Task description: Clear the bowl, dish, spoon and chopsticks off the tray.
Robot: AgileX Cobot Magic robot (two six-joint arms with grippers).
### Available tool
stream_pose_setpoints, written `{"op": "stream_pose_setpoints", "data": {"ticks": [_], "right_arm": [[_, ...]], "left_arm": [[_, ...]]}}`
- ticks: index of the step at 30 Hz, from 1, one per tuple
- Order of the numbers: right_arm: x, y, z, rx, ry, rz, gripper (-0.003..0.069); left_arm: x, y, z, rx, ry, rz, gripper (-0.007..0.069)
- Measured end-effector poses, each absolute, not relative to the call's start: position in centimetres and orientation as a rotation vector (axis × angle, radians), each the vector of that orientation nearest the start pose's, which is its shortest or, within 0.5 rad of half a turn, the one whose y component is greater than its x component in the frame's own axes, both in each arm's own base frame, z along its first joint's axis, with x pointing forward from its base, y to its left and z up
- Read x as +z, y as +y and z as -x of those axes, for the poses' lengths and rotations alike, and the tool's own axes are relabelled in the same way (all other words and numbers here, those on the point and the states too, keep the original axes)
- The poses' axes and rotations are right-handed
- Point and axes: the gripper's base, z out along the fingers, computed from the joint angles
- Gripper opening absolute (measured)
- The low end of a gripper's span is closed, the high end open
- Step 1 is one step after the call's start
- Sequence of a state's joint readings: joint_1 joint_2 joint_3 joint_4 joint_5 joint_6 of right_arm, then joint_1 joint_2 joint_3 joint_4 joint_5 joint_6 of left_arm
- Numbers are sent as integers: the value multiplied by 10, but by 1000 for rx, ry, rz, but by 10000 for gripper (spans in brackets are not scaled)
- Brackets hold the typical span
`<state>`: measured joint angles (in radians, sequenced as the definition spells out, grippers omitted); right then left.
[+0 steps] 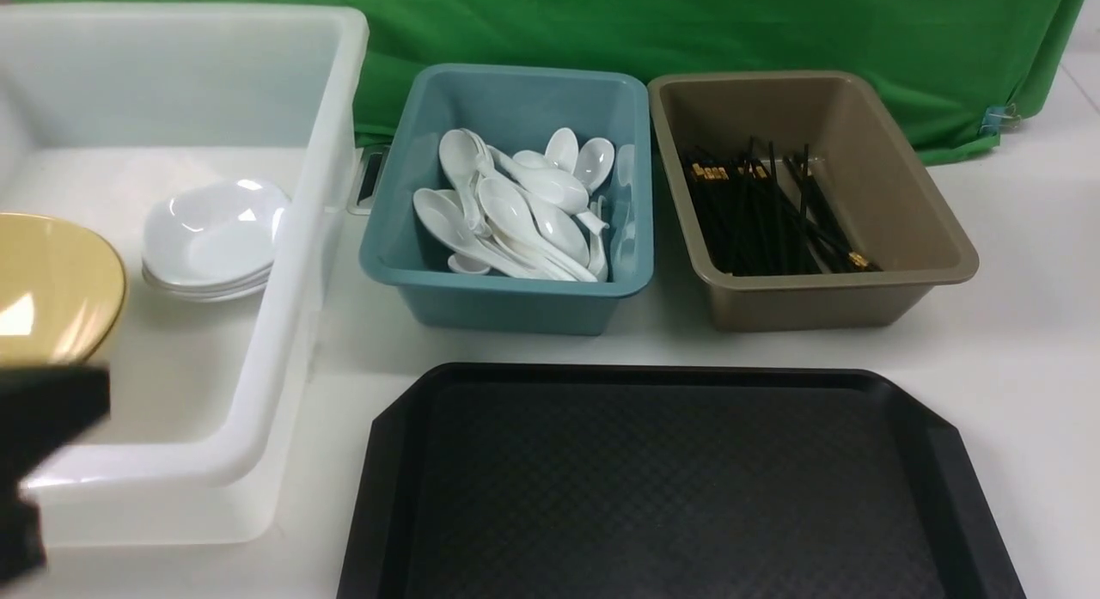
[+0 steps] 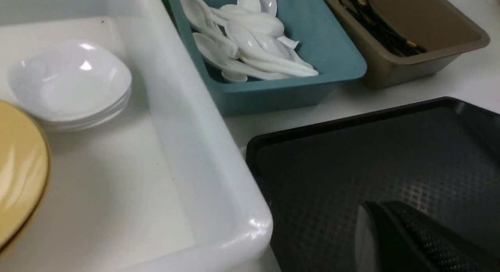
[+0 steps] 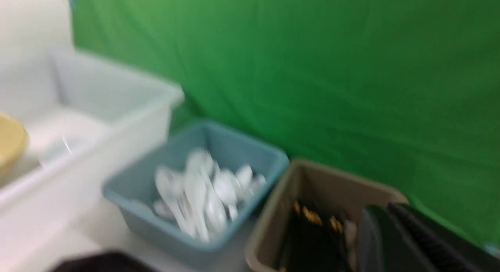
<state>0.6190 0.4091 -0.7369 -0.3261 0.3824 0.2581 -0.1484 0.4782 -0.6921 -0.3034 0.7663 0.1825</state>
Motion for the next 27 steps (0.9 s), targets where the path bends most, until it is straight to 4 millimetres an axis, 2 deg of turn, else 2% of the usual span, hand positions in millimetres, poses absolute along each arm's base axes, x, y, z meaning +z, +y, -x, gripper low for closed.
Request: {"op": "stream_pose_setpoints", "data": {"ticks": [2,3,5,6,7,10,17,27], "right_arm": [[373,27,-51,409,1372,413,3],[348,27,-46,419,1335,430,11],[329,25,-39,441,1259,437,33],[325,25,-38,445,1248,438,39],[314,24,-34,462,1200,439,70],[307,23,-31,472,1175,435,123],[308,23,-30,478,1152,433,229],[308,23,-30,480,1153,432,239]], "left_arm": [[322,-28,-70,-324,1987,-226,-6],[307,-27,-64,-320,1952,-207,-6],[290,-24,-62,-319,1904,-169,-6],[289,-24,-61,-320,1899,-163,-6],[277,-23,-61,-319,1865,-136,-6],[275,-21,-60,-313,1808,-115,-6],[281,-19,-63,-311,1719,-80,-3],[281,-19,-63,-284,1711,-109,-3]]}}
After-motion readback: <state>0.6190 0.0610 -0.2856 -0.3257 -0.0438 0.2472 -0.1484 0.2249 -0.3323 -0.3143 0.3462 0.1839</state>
